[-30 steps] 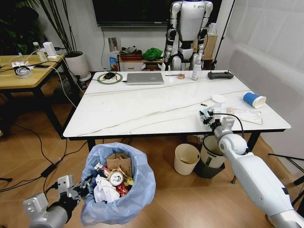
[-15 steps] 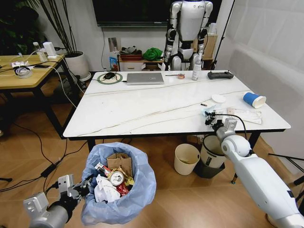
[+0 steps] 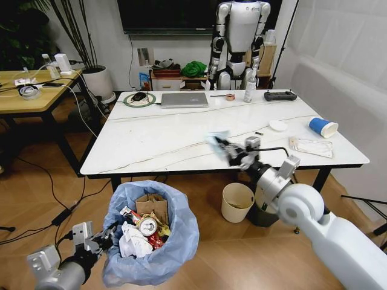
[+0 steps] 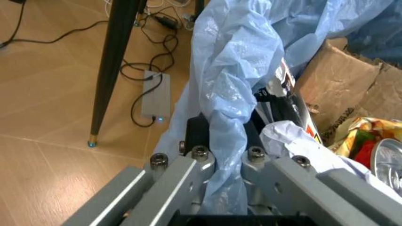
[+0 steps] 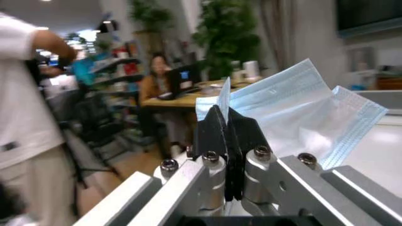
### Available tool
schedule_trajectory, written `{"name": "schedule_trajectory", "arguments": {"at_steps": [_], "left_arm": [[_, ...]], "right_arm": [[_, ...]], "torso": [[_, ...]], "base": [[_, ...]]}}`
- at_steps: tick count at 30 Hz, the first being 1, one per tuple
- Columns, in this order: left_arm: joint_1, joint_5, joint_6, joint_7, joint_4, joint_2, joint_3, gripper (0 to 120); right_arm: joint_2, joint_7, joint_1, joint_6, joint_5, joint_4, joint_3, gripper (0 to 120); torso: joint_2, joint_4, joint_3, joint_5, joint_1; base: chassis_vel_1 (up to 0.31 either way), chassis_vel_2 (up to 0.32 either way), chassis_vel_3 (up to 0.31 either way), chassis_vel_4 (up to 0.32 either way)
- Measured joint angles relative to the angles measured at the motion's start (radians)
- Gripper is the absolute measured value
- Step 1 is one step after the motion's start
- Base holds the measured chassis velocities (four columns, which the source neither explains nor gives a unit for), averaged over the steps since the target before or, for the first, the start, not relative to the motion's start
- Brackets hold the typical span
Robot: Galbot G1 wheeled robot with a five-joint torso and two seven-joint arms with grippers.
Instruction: Pick up the trash bin and place the trash from the table into it.
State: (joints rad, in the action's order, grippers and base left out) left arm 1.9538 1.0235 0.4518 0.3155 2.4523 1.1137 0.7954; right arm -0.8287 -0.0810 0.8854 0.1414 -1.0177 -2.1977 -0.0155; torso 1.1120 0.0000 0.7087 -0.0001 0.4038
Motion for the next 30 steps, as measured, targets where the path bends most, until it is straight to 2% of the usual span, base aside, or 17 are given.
{"name": "schedule_trajectory", "arguments": {"at_steps": [3, 4, 10, 17, 22, 23, 29, 30], "left_arm": [[0.004, -0.002, 0.0, 0.0, 0.006, 0.005, -0.002, 0], [0.004, -0.002, 0.0, 0.0, 0.006, 0.005, -0.002, 0], [0.008, -0.003, 0.001, -0.001, 0.015, 0.008, 0.001, 0], [0.012, -0.003, 0.002, -0.001, 0.018, 0.016, 0.002, 0], [0.012, -0.007, 0.003, -0.001, 0.019, 0.022, -0.003, 0], [0.012, -0.007, 0.003, -0.001, 0.019, 0.022, -0.003, 0], [0.009, -0.009, 0.003, -0.001, 0.02, 0.025, -0.002, 0], [0.009, -0.009, 0.003, -0.001, 0.02, 0.025, -0.002, 0]], "right_arm": [[0.003, -0.012, -0.036, -0.006, -0.006, -0.05, -0.131, 0], [0.003, -0.012, -0.036, -0.006, -0.006, -0.05, -0.131, 0], [-0.009, -0.034, -0.042, -0.029, 0.043, -0.03, -0.334, 0], [-0.038, -0.023, -0.05, -0.04, 0.079, 0.01, -0.399, 0], [-0.029, -0.009, -0.035, -0.034, 0.096, 0.008, -0.392, 19], [-0.029, -0.009, -0.035, -0.034, 0.096, 0.008, -0.392, 19], [-0.017, -0.003, -0.004, -0.031, 0.11, -0.008, -0.372, 45], [-0.017, -0.003, -0.004, -0.031, 0.11, -0.008, -0.372, 45]], "torso": [[0.0, 0.0001, 0.0, 0.0, 0.0], [0.0, 0.0001, 0.0, 0.0, 0.0], [0.0, -0.0001, 0.0, -0.0001, 0.0], [0.0, 0.0, 0.0, 0.0, 0.0], [0.0, -0.0001, 0.0, 0.0, 0.0], [0.0, -0.0001, 0.0, 0.0, 0.0], [0.0, -0.0001, 0.0, 0.0001, 0.0], [0.0, -0.0001, 0.0, 0.0001, 0.0]], "base": [[0.0, 0.0, 0.0, 0.0], [0.0, 0.0, 0.0, 0.0], [0.0, 0.0, 0.0, 0.0], [0.0, 0.0, 0.0, 0.0], [0.0, 0.0, 0.0, 0.0], [0.0, 0.0, 0.0, 0.0], [0.0, 0.0, 0.0, 0.0], [0.0, 0.0, 0.0, 0.0]]}}
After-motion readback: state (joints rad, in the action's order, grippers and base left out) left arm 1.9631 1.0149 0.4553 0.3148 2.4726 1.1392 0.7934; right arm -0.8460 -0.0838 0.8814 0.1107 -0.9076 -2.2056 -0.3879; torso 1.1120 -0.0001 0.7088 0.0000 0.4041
